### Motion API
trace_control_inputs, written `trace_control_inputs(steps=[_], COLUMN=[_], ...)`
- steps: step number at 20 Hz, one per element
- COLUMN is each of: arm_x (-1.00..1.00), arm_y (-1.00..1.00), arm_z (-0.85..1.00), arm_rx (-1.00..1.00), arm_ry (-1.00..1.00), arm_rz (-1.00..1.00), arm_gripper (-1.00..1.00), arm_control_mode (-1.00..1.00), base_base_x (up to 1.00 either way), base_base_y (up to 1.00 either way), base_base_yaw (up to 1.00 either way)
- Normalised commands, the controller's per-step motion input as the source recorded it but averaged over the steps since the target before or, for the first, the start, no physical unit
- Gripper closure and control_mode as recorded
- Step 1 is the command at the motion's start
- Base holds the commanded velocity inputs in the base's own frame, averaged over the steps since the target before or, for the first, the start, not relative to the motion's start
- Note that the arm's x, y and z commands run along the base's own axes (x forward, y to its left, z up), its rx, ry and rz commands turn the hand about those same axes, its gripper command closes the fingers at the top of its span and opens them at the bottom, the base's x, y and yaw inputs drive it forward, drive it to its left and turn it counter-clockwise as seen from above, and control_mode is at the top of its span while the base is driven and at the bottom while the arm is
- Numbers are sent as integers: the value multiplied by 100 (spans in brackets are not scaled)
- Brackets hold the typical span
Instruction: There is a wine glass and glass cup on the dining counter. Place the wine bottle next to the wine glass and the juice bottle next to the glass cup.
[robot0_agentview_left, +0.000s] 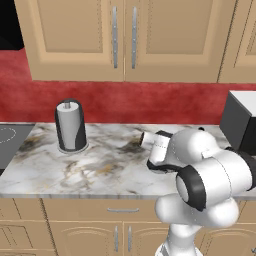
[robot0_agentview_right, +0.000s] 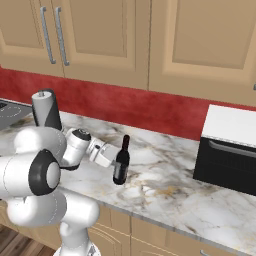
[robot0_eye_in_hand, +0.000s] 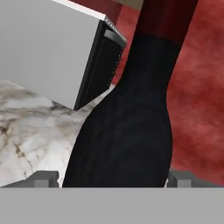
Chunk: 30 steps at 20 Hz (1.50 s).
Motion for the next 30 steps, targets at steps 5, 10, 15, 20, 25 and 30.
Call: trace_control_inputs(steps=[5, 10, 15, 20, 25, 30], arm_x=[-11, -8, -11, -17, -24, -30], arm_y=[38, 35, 30, 30, 27, 24], arm_z=[21, 33, 34, 36, 39, 33], arm_rx=[-10, -16, -14, -6, 0, 0], arm_ry=[-7, -4, 0, 0, 0, -2], arm_rz=[5, 4, 0, 0, 0, 1], arm_gripper=[100, 100, 100, 100, 100, 100], arm_control_mode=[-100, -100, -100, -100, -100, -100], base_base_x=[0, 0, 0, 0, 0, 0], base_base_y=[0, 0, 0, 0, 0, 0], base_base_yaw=[0, 0, 0, 0, 0, 0])
